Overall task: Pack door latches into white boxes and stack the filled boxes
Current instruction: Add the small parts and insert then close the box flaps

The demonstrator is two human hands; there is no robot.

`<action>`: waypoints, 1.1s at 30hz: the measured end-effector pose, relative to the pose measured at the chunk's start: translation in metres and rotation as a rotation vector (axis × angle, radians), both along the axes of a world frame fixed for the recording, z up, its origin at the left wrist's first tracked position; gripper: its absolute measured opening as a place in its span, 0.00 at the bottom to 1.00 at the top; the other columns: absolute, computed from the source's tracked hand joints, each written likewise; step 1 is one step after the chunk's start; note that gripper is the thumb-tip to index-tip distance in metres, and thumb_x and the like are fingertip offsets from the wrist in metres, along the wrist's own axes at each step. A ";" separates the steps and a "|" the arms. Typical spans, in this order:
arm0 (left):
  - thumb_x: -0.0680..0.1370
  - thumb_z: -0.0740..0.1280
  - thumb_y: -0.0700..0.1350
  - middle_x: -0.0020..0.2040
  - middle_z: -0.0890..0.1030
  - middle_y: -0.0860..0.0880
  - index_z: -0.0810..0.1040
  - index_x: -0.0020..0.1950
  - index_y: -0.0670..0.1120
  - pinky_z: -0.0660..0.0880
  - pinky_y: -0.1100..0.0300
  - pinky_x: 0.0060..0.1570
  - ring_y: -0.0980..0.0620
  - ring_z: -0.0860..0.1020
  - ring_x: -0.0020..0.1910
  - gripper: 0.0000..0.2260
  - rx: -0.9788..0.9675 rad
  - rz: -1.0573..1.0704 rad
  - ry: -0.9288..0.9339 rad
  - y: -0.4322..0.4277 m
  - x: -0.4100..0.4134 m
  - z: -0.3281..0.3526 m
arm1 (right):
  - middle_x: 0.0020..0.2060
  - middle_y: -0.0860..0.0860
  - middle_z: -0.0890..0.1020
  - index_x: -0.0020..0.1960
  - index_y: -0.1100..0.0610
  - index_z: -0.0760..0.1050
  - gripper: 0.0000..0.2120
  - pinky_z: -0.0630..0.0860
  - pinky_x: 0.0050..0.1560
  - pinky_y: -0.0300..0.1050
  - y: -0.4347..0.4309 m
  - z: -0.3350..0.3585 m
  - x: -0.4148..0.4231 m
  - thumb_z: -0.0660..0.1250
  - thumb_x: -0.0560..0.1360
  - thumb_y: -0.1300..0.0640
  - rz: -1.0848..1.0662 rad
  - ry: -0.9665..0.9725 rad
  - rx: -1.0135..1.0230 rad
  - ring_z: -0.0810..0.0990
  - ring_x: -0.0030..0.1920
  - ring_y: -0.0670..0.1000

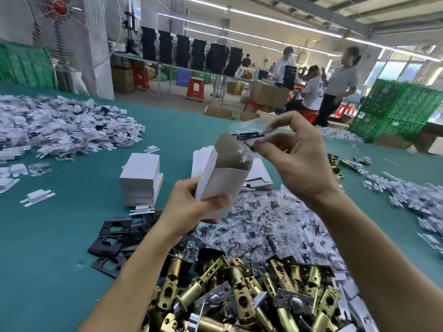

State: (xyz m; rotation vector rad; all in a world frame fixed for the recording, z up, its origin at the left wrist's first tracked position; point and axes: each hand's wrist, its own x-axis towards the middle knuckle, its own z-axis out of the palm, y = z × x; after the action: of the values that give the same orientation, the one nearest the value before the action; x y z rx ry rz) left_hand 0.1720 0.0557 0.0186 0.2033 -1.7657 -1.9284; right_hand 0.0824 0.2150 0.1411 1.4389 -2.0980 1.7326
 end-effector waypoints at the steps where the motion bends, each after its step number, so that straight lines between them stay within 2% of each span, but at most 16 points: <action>1: 0.64 0.80 0.47 0.45 0.85 0.43 0.86 0.48 0.49 0.81 0.52 0.33 0.46 0.85 0.40 0.15 0.001 -0.017 0.007 0.002 0.000 0.001 | 0.39 0.58 0.84 0.56 0.55 0.73 0.12 0.74 0.33 0.55 -0.004 -0.001 0.002 0.70 0.76 0.66 0.007 0.042 0.004 0.79 0.36 0.65; 2: 0.64 0.80 0.47 0.46 0.85 0.42 0.86 0.48 0.49 0.81 0.52 0.33 0.45 0.84 0.40 0.14 0.002 -0.028 0.013 0.003 0.000 0.001 | 0.38 0.56 0.84 0.59 0.52 0.73 0.15 0.71 0.29 0.48 -0.007 -0.004 0.003 0.70 0.77 0.66 0.013 0.088 0.012 0.76 0.31 0.59; 4: 0.65 0.79 0.45 0.46 0.85 0.41 0.86 0.48 0.48 0.80 0.52 0.33 0.45 0.84 0.40 0.13 0.009 -0.047 0.023 0.006 0.000 0.003 | 0.37 0.54 0.83 0.61 0.48 0.74 0.18 0.66 0.30 0.35 -0.013 -0.010 0.004 0.69 0.77 0.66 0.008 0.194 0.032 0.70 0.27 0.43; 6: 0.65 0.79 0.45 0.47 0.84 0.39 0.86 0.50 0.47 0.80 0.52 0.32 0.44 0.84 0.39 0.14 0.042 -0.068 0.031 0.008 0.000 0.004 | 0.37 0.53 0.83 0.57 0.50 0.77 0.13 0.65 0.32 0.30 -0.018 -0.018 0.005 0.70 0.77 0.64 -0.019 0.290 0.061 0.72 0.28 0.40; 8: 0.65 0.79 0.44 0.48 0.84 0.38 0.86 0.51 0.46 0.80 0.51 0.32 0.43 0.84 0.39 0.15 0.076 -0.081 0.033 0.010 0.000 0.006 | 0.38 0.51 0.83 0.52 0.52 0.80 0.06 0.65 0.35 0.32 -0.020 -0.022 0.004 0.72 0.76 0.60 -0.078 0.372 0.081 0.76 0.33 0.40; 10: 0.66 0.78 0.42 0.48 0.84 0.39 0.86 0.52 0.46 0.80 0.52 0.32 0.43 0.84 0.40 0.15 0.080 -0.094 0.034 0.010 0.000 0.006 | 0.40 0.47 0.83 0.49 0.53 0.81 0.05 0.65 0.38 0.37 -0.019 -0.024 0.001 0.74 0.75 0.59 -0.126 0.421 0.064 0.77 0.39 0.44; 13: 0.67 0.78 0.42 0.47 0.85 0.40 0.86 0.51 0.46 0.80 0.52 0.32 0.43 0.84 0.40 0.14 0.081 -0.107 0.038 0.009 0.000 0.007 | 0.42 0.47 0.83 0.45 0.55 0.80 0.06 0.63 0.38 0.34 -0.016 -0.022 -0.004 0.75 0.72 0.64 -0.139 0.445 0.024 0.71 0.37 0.38; 17: 0.67 0.77 0.41 0.47 0.85 0.42 0.87 0.51 0.49 0.81 0.52 0.33 0.43 0.84 0.41 0.13 0.069 -0.131 0.052 0.009 0.002 0.007 | 0.39 0.49 0.84 0.41 0.50 0.79 0.12 0.70 0.35 0.42 -0.011 -0.019 -0.008 0.73 0.71 0.66 -0.075 0.349 0.049 0.71 0.33 0.43; 19: 0.68 0.77 0.41 0.47 0.85 0.42 0.87 0.51 0.50 0.81 0.51 0.33 0.44 0.84 0.41 0.13 0.059 -0.137 0.060 0.009 0.003 0.008 | 0.38 0.45 0.83 0.41 0.47 0.80 0.11 0.69 0.34 0.37 -0.008 -0.016 -0.009 0.71 0.70 0.65 -0.033 0.293 0.088 0.71 0.32 0.42; 21: 0.68 0.77 0.41 0.47 0.85 0.42 0.87 0.51 0.50 0.81 0.50 0.33 0.44 0.85 0.41 0.13 0.050 -0.145 0.060 0.010 0.002 0.008 | 0.35 0.42 0.82 0.42 0.50 0.80 0.09 0.67 0.32 0.33 -0.005 -0.015 -0.008 0.71 0.71 0.64 0.013 0.217 0.095 0.72 0.30 0.40; 23: 0.68 0.77 0.41 0.47 0.85 0.43 0.86 0.51 0.50 0.82 0.48 0.34 0.43 0.85 0.41 0.12 0.051 -0.155 0.060 0.010 0.002 0.008 | 0.36 0.44 0.83 0.46 0.54 0.79 0.07 0.69 0.32 0.36 -0.003 -0.013 -0.008 0.72 0.73 0.64 0.060 0.146 0.106 0.73 0.31 0.40; 26: 0.68 0.77 0.41 0.46 0.85 0.42 0.87 0.51 0.49 0.81 0.50 0.33 0.44 0.84 0.41 0.12 0.053 -0.148 0.055 0.010 0.003 0.008 | 0.38 0.45 0.84 0.48 0.52 0.78 0.08 0.67 0.35 0.32 -0.001 -0.007 -0.009 0.71 0.75 0.64 0.037 0.233 0.235 0.77 0.34 0.40; 29: 0.68 0.77 0.41 0.45 0.85 0.43 0.87 0.51 0.49 0.81 0.51 0.32 0.45 0.84 0.40 0.12 0.046 -0.139 0.055 0.010 0.003 0.008 | 0.35 0.38 0.79 0.46 0.52 0.84 0.06 0.67 0.39 0.27 0.000 0.001 -0.008 0.70 0.76 0.61 -0.056 0.424 0.426 0.75 0.39 0.35; 31: 0.68 0.77 0.41 0.46 0.85 0.42 0.86 0.51 0.47 0.81 0.51 0.32 0.44 0.84 0.40 0.12 0.041 -0.138 0.060 0.011 0.002 0.008 | 0.39 0.38 0.77 0.47 0.50 0.84 0.07 0.65 0.42 0.30 0.003 0.005 -0.006 0.67 0.78 0.55 -0.054 0.437 0.527 0.72 0.43 0.38; 33: 0.68 0.77 0.41 0.46 0.85 0.41 0.86 0.51 0.46 0.81 0.51 0.32 0.43 0.84 0.41 0.12 0.034 -0.124 0.054 0.011 0.003 0.008 | 0.45 0.43 0.77 0.50 0.47 0.84 0.12 0.64 0.45 0.35 0.004 0.009 -0.001 0.62 0.80 0.46 -0.043 0.442 0.640 0.69 0.47 0.44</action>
State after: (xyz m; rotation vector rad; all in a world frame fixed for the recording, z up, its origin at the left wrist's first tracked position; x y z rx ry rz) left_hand 0.1745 0.0665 0.0269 0.0533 -1.7481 -2.0319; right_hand 0.0810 0.2188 0.1500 1.6807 -2.4745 0.6323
